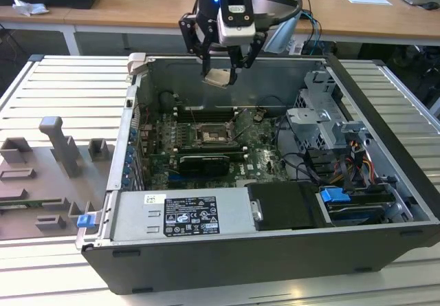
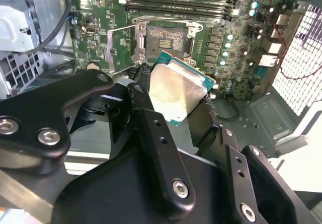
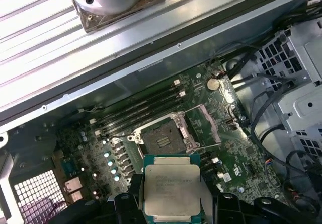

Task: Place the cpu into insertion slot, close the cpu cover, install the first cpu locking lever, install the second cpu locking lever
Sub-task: 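Place the cpu into insertion slot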

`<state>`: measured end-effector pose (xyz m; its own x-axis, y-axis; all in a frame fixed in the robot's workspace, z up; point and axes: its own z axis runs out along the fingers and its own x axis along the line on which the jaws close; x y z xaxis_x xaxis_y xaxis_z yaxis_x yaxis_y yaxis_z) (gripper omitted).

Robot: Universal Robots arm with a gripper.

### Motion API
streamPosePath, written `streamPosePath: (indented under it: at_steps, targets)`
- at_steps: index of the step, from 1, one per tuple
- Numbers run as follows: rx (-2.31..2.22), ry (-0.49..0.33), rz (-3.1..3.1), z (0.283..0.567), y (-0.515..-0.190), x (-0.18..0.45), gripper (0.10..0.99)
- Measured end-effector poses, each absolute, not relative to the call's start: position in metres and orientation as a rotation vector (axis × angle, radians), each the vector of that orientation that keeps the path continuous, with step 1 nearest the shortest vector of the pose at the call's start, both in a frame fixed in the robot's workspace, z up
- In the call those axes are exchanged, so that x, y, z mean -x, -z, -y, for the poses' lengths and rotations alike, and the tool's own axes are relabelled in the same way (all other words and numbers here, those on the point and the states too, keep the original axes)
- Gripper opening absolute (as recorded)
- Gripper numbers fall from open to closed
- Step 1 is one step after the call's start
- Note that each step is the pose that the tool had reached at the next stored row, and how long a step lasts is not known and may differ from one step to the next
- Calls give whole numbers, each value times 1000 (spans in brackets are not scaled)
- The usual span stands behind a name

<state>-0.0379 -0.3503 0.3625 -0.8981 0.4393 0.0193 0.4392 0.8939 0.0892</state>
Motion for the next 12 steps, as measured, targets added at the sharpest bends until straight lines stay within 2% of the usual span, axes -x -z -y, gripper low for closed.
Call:
streamPosePath:
  at_steps: [12]
  targets:
    - [-978, -142, -2972, 350, -361, 38, 541]
